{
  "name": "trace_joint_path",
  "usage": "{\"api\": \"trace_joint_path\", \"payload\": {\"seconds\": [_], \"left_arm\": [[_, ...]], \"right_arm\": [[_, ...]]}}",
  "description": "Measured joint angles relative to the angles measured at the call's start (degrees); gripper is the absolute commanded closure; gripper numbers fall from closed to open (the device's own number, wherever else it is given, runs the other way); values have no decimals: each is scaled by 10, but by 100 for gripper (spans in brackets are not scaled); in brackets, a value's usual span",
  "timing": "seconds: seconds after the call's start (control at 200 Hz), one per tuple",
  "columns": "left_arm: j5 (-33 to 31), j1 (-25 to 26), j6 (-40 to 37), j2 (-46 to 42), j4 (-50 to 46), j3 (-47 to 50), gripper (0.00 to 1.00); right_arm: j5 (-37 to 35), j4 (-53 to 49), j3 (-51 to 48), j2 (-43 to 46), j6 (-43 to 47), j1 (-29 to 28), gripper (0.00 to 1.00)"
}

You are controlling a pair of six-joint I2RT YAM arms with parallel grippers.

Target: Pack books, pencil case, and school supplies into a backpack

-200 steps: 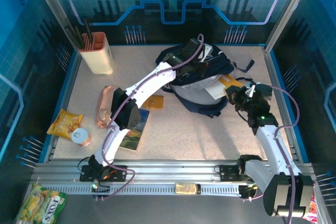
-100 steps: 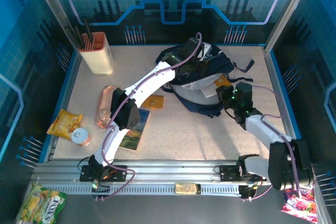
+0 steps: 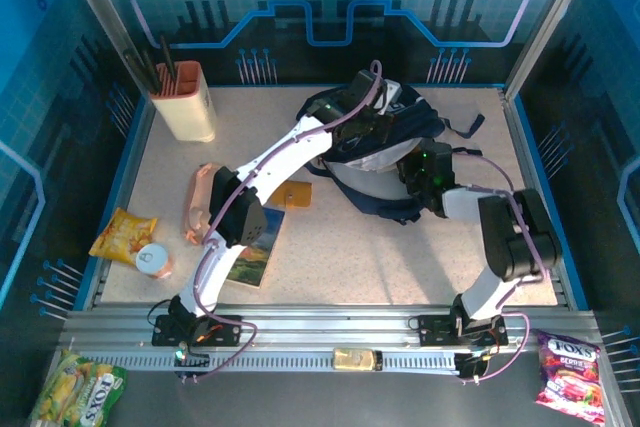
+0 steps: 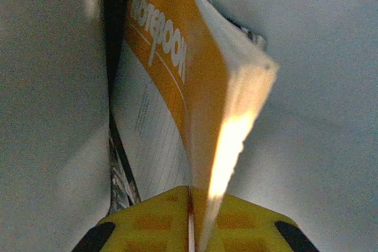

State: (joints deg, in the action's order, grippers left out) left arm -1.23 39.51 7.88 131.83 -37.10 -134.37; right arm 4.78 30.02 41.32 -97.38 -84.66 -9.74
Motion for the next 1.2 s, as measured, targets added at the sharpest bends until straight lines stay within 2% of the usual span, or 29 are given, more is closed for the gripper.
{"api": "trace_joint_path", "payload": {"seconds": [0.125, 0.25, 0.395, 0.57, 0.725, 0.941, 1.011, 1.081, 1.196], "left_arm": [[7, -7, 7, -3, 0, 0, 100], [11, -12, 12, -5, 0, 0, 100], [11, -18, 12, -5, -1, 0, 100], [11, -21, 13, -5, -1, 0, 100], [11, -22, 13, -5, -1, 0, 100], [20, -26, 23, -11, 2, 13, 100], [26, -27, 26, -17, 8, 32, 100], [35, -28, 28, -25, 18, 54, 100], [53, -29, 35, -40, 33, 97, 96]], "right_arm": [[17, 62, 34, -77, -25, -4, 82], [34, 93, 62, -119, -37, -13, 70], [58, 114, 80, -137, -40, -16, 60], [70, 130, 71, -130, -37, -15, 43], [83, 102, 20, -60, -23, -10, 40], [101, 24, -62, 78, 38, 8, 41], [103, -19, -85, 125, 66, 16, 41], [98, -71, -104, 175, 97, 25, 36], [49, -199, -111, 284, 167, 31, 29]]}}
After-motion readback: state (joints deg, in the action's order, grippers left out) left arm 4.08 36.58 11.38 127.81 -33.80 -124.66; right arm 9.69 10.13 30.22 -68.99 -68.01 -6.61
